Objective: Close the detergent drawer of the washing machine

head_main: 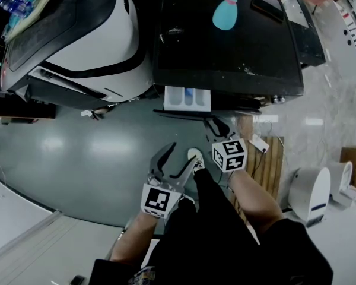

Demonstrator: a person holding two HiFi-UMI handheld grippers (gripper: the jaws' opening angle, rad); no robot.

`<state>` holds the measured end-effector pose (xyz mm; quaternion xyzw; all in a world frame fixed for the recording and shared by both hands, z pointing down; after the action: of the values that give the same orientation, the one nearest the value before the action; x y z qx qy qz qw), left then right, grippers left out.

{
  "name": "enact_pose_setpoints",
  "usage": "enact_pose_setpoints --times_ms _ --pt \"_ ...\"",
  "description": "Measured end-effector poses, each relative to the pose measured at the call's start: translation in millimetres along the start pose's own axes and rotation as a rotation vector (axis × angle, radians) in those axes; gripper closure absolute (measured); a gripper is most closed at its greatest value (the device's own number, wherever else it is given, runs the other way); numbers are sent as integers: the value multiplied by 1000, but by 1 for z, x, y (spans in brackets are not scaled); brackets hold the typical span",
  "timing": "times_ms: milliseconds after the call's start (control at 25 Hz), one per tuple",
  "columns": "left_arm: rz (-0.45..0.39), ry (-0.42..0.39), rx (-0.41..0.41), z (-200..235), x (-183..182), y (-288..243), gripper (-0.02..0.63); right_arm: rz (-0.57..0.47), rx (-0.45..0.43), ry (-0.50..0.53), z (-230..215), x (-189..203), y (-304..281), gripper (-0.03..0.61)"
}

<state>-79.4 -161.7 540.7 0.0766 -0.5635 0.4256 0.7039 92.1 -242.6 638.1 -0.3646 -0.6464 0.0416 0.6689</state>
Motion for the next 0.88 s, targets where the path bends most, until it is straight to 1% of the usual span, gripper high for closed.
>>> enact_pose_setpoints --times_ms 360,880 --pt "2 18 -22 12 -2 -1 350 -22 42 -51 -20 -18 -26 453" --pt "-2 35 -37 30 -5 -10 350 -33 109 -225 -34 -28 -48 440"
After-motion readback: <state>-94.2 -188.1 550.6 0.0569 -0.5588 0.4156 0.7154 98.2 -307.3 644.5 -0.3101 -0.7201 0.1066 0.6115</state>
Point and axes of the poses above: the fingertips, and each gripper's own axes: y backward along the fingers, z to its left, x out of its underside, the point moved 7 cm from there along y, backward along the fingers, and after that the axes turned 8 degrees about y, right-handed, at the moved point
